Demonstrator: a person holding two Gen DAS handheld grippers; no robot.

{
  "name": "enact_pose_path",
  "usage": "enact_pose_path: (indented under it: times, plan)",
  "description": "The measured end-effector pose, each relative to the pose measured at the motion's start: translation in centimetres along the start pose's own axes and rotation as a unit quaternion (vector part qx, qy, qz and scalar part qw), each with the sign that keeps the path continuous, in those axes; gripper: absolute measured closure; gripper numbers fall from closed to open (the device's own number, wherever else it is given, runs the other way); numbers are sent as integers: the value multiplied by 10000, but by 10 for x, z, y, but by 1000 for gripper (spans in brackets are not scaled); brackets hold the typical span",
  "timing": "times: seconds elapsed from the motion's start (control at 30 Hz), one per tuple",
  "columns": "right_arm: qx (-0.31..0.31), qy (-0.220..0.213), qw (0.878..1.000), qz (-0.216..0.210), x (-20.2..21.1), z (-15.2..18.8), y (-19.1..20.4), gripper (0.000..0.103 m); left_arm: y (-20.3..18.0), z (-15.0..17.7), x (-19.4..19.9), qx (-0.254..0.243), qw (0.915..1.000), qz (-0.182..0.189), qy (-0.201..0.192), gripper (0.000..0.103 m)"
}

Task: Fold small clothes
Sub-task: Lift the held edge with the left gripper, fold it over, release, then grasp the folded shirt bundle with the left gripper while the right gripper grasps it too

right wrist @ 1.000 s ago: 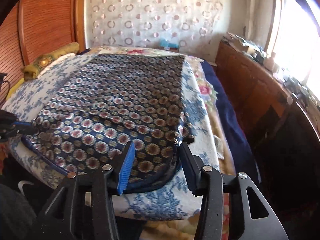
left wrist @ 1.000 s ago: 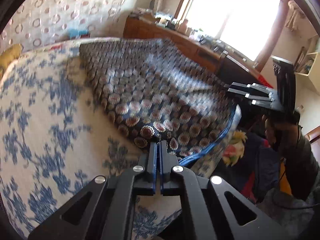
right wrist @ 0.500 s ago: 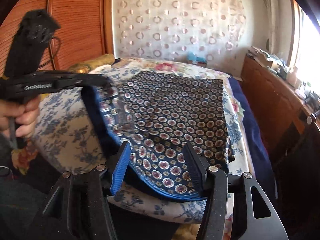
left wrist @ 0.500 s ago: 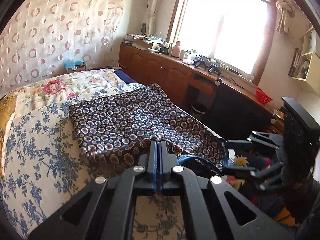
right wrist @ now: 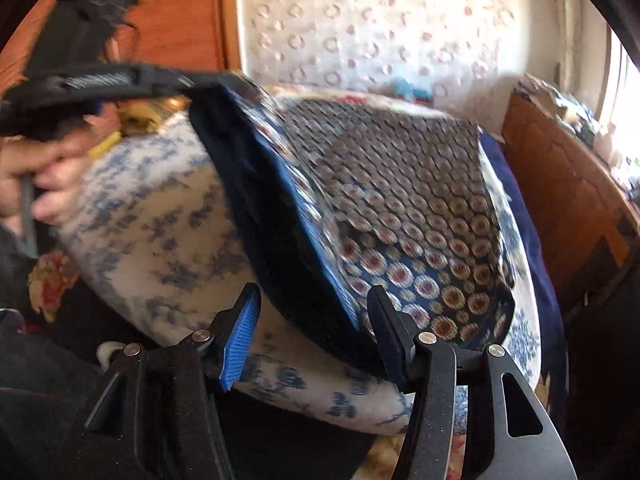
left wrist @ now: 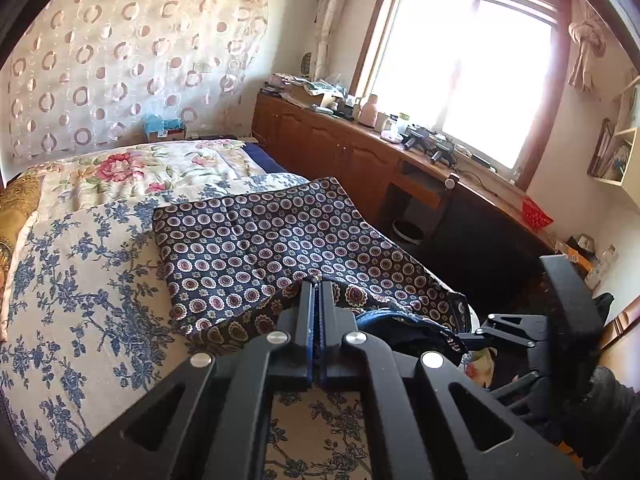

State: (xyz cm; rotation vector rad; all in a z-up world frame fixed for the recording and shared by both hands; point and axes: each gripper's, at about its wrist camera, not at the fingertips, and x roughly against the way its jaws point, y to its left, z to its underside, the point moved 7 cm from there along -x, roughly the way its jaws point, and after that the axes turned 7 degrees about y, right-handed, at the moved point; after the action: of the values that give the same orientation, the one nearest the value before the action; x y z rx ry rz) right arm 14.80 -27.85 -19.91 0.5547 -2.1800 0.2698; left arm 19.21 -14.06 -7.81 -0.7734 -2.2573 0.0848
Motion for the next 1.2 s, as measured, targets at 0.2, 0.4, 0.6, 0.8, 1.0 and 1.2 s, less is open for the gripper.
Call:
enact_pose_path:
  times: [0.2,0.4,0.6,0.8,1.0,1.2]
  plan:
    - [39,59,9994,326,-8,0,-24,47,11,-2,4,136,9999,-19,-85,103]
    - [162,-39,9983,554,-5,-43,-60,99,27,-16,9,174,9995,-183,-178,103]
    - [271,-511,9957,724,0,-122,-85,100,55,-40,4,303,9985,-400,-222,103]
    - [446,-545,9947,748,-33,-168,-91,100,81,-53,-8,334,9977,-575,-103,93]
    - [581,-232,9952,748,-86,-188,-109,99,118,-61,-16,444,9956,-812,-120,58]
    - [517,-81,9959,744,-122,-204,-126,99,151,-56,-63,538,9930,-939,475,56]
